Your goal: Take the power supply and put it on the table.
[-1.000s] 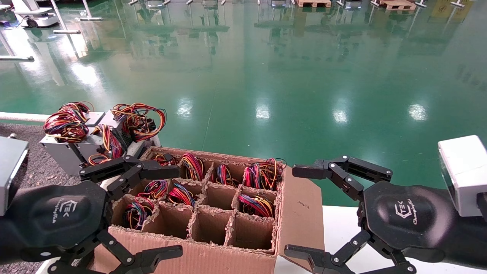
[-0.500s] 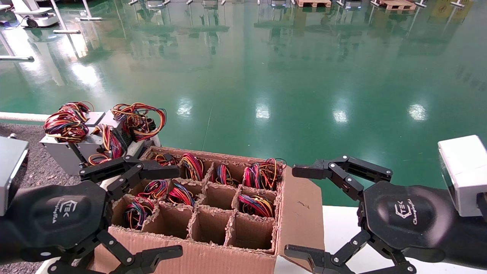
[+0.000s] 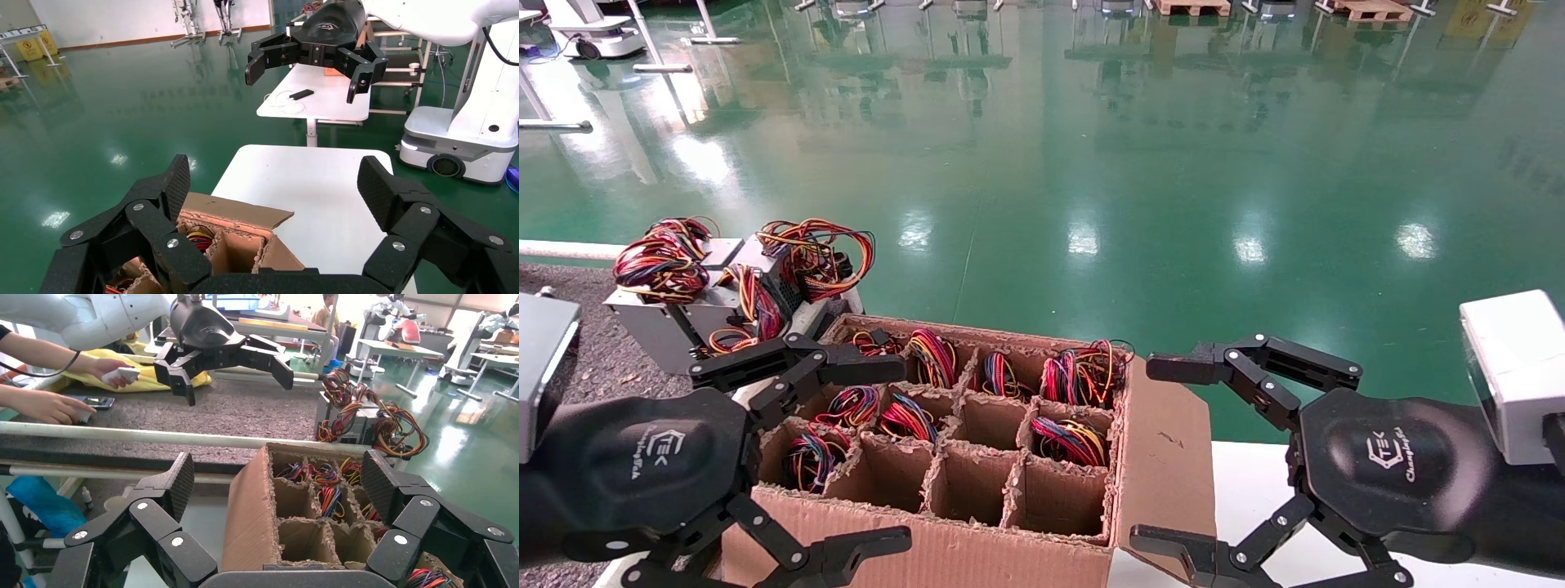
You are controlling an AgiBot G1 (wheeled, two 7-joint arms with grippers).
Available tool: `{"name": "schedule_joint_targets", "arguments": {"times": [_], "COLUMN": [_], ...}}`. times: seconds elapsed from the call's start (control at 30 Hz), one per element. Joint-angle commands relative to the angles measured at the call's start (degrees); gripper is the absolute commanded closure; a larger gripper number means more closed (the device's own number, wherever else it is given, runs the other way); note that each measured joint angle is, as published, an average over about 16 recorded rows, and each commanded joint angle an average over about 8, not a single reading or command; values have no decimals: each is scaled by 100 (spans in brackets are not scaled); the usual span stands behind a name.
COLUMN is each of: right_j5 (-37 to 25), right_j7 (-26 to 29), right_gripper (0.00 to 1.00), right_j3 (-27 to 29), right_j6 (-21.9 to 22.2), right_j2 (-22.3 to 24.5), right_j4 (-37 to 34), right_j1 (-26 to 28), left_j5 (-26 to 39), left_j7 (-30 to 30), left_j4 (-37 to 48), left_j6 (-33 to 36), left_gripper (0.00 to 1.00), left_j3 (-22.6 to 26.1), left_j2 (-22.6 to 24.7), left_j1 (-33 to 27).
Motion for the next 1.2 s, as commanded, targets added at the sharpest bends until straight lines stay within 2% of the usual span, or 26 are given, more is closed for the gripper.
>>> {"name": "schedule_joint_targets", "arguments": {"times": [0.03, 0.87, 0.9, 1.13, 1.17, 1.2], "right_j5": [0, 0, 0, 0, 0, 0], "right_j7": [0, 0, 0, 0, 0, 0], "right_gripper": [0, 0, 7, 94, 100, 100], "right_j3": [0, 0, 0, 0, 0, 0], "right_j6": [0, 0, 0, 0, 0, 0], "right_j2": [0, 0, 0, 0, 0, 0], "right_j4": [0, 0, 0, 0, 0, 0], "right_j1": [0, 0, 0, 0, 0, 0], "left_j5": [0, 0, 0, 0, 0, 0], "left_j7": [0, 0, 0, 0, 0, 0], "left_j4": [0, 0, 0, 0, 0, 0], "left_j6": [0, 0, 0, 0, 0, 0], "left_gripper": [0, 0, 0, 0, 0, 0], "left_j3": [0, 0, 0, 0, 0, 0], "left_j2": [0, 0, 0, 0, 0, 0], "left_j1": [0, 0, 0, 0, 0, 0]}}
